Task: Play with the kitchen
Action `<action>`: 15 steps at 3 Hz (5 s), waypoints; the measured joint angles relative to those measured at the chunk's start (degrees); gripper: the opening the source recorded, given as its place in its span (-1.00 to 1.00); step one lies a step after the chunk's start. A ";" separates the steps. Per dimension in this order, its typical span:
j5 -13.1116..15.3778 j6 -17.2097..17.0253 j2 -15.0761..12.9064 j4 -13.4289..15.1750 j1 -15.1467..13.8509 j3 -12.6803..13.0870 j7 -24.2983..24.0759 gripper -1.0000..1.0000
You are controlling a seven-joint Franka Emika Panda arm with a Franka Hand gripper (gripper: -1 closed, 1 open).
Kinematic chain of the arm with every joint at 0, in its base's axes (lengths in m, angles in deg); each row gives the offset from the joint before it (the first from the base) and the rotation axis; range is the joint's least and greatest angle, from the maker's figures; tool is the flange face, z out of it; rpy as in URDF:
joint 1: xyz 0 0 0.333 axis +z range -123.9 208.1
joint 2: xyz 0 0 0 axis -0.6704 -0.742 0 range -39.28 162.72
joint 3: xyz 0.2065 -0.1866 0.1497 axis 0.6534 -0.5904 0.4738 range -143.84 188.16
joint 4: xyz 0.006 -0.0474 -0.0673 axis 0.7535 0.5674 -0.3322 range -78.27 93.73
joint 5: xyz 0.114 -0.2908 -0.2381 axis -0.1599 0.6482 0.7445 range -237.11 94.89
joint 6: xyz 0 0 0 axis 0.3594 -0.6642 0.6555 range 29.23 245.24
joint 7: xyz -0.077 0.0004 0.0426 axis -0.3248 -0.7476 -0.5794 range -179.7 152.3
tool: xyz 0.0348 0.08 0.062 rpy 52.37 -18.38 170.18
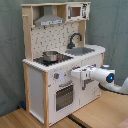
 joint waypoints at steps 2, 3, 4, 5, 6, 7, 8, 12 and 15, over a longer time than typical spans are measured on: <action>-0.10 -0.08 0.00 -0.48 -0.01 0.46 -7.67 -1.00; -0.24 -0.07 0.00 -0.54 -0.03 0.49 -14.34 -1.00; -0.29 -0.07 0.00 -0.59 -0.04 0.48 -20.80 -1.00; -0.29 -0.07 0.01 -0.64 -0.05 0.48 -26.78 -1.00; -0.65 -0.07 -0.01 -0.68 -0.06 0.52 -32.87 -1.00; -1.01 -0.07 0.05 -0.74 -0.07 0.59 -40.65 -1.00; -1.04 -0.07 0.16 -0.78 -0.08 0.58 -48.07 -1.00; -1.43 -0.07 0.53 -0.82 -0.06 0.56 -74.18 -1.00; -1.38 -2.76 0.87 -0.37 3.66 0.90 -70.37 1.00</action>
